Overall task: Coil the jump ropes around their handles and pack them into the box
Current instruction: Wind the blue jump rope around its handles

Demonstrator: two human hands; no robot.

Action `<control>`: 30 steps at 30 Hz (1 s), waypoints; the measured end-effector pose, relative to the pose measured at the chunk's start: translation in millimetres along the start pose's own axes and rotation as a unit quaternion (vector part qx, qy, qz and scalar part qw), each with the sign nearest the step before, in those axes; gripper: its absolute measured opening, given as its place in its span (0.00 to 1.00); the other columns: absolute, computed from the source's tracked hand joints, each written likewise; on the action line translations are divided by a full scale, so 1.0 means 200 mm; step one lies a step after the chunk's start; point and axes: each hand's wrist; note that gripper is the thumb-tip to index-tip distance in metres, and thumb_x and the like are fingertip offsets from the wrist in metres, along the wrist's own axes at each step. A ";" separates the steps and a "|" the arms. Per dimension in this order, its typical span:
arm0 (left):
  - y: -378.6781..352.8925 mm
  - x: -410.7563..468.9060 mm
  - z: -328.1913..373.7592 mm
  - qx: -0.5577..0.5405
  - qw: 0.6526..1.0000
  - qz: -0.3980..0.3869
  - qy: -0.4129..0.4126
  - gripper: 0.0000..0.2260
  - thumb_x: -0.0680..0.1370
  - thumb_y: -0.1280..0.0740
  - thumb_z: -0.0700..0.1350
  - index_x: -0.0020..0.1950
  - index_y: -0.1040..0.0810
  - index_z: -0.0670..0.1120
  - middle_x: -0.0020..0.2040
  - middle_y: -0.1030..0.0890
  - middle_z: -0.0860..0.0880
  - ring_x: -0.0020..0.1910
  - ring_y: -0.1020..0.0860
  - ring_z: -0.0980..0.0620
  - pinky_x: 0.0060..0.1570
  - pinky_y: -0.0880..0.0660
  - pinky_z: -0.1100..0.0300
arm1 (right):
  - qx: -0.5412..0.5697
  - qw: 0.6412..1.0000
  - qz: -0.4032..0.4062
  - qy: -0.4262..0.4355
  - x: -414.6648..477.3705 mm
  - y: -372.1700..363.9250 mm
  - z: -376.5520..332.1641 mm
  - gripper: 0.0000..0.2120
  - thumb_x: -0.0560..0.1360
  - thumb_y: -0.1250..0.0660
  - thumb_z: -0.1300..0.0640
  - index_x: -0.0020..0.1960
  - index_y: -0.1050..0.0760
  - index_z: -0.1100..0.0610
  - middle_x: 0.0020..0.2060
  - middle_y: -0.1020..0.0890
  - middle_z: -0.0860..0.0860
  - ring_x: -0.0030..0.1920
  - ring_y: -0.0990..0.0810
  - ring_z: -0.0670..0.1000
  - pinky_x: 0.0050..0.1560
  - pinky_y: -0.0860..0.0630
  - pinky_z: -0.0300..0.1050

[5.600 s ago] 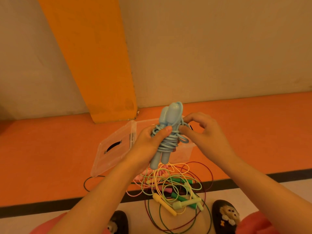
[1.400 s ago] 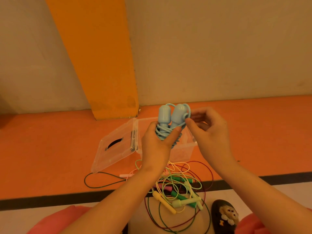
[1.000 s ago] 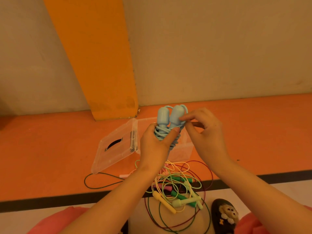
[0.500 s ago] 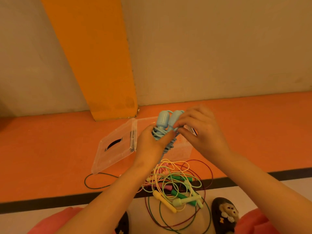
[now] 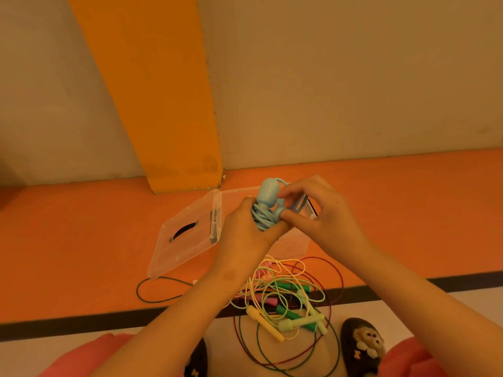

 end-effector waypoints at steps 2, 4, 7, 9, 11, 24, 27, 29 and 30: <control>0.01 0.01 0.00 0.011 1.000 0.012 -0.015 0.18 0.70 0.25 0.53 0.55 0.26 0.50 0.42 0.20 0.54 0.38 0.20 0.56 0.36 0.23 0.57 | 0.032 0.999 -0.002 -0.034 0.01 0.01 -0.01 0.10 0.67 0.29 0.59 0.48 0.22 0.53 0.41 0.22 0.47 0.46 0.26 0.44 0.49 0.32 0.34; 0.01 0.01 0.01 0.009 1.000 0.012 -0.022 0.19 0.70 0.26 0.53 0.57 0.26 0.50 0.43 0.20 0.54 0.38 0.20 0.58 0.36 0.23 0.60 | 0.027 0.999 -0.011 -0.037 0.02 0.01 -0.02 0.08 0.67 0.29 0.59 0.46 0.23 0.51 0.41 0.21 0.48 0.47 0.26 0.45 0.50 0.31 0.36; 0.00 0.01 0.02 -0.052 0.999 -0.002 0.002 0.14 0.75 0.29 0.47 0.57 0.26 0.45 0.40 0.20 0.54 0.34 0.20 0.59 0.32 0.25 0.66 | 0.006 0.999 -0.046 -0.010 0.03 0.02 0.00 0.05 0.69 0.29 0.59 0.44 0.20 0.55 0.42 0.20 0.47 0.47 0.26 0.47 0.50 0.31 0.38; 0.00 0.01 0.02 -0.081 0.997 0.004 0.005 0.10 0.77 0.31 0.45 0.55 0.26 0.43 0.38 0.21 0.54 0.33 0.21 0.61 0.31 0.27 0.69 | -0.002 0.999 -0.047 0.009 0.02 0.04 0.02 0.08 0.70 0.30 0.57 0.49 0.20 0.55 0.46 0.20 0.45 0.51 0.26 0.46 0.54 0.33 0.35; 0.01 0.03 0.01 -0.086 0.996 0.023 0.000 0.08 0.77 0.32 0.45 0.53 0.25 0.43 0.38 0.22 0.54 0.33 0.22 0.62 0.31 0.28 0.70 | -0.031 0.999 -0.012 0.011 0.01 0.03 0.02 0.18 0.70 0.29 0.53 0.59 0.24 0.53 0.55 0.24 0.46 0.59 0.28 0.47 0.61 0.37 0.33; -0.04 0.02 0.05 -0.170 0.985 0.001 -0.025 0.05 0.80 0.38 0.41 0.49 0.34 0.49 0.48 0.27 0.46 0.43 0.24 0.60 0.41 0.28 0.65 | 0.297 0.932 -0.074 -0.194 -0.04 -0.07 0.05 0.26 0.72 0.31 0.58 0.67 0.35 0.48 0.61 0.23 0.54 0.61 0.23 0.49 0.58 0.24 0.44; -0.06 0.01 0.03 -0.133 0.990 0.028 -0.031 0.02 0.75 0.39 0.50 0.46 0.28 0.56 0.53 0.25 0.43 0.51 0.23 0.45 0.47 0.26 0.50 | 0.271 0.942 -0.076 -0.183 -0.03 -0.06 0.04 0.26 0.72 0.30 0.60 0.65 0.35 0.46 0.60 0.23 0.49 0.59 0.22 0.45 0.56 0.24 0.40; -0.07 0.00 0.02 -0.133 0.989 0.059 -0.030 0.03 0.75 0.39 0.51 0.46 0.27 0.60 0.54 0.24 0.45 0.52 0.23 0.46 0.49 0.25 0.49 | 0.275 0.942 -0.067 -0.179 -0.03 -0.07 0.04 0.25 0.73 0.30 0.62 0.64 0.35 0.45 0.59 0.23 0.48 0.59 0.22 0.43 0.53 0.24 0.38; -0.06 0.00 0.03 -0.126 0.989 0.072 -0.036 0.03 0.76 0.38 0.51 0.45 0.26 0.60 0.54 0.24 0.47 0.54 0.24 0.48 0.51 0.26 0.51 | 0.275 0.942 -0.063 -0.179 -0.03 -0.07 0.04 0.26 0.73 0.30 0.63 0.64 0.35 0.44 0.60 0.24 0.48 0.59 0.22 0.44 0.52 0.24 0.38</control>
Point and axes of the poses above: each hand's wrist, its own x-axis towards the middle knuckle, its own y-axis out of the back of the hand, z = x × y
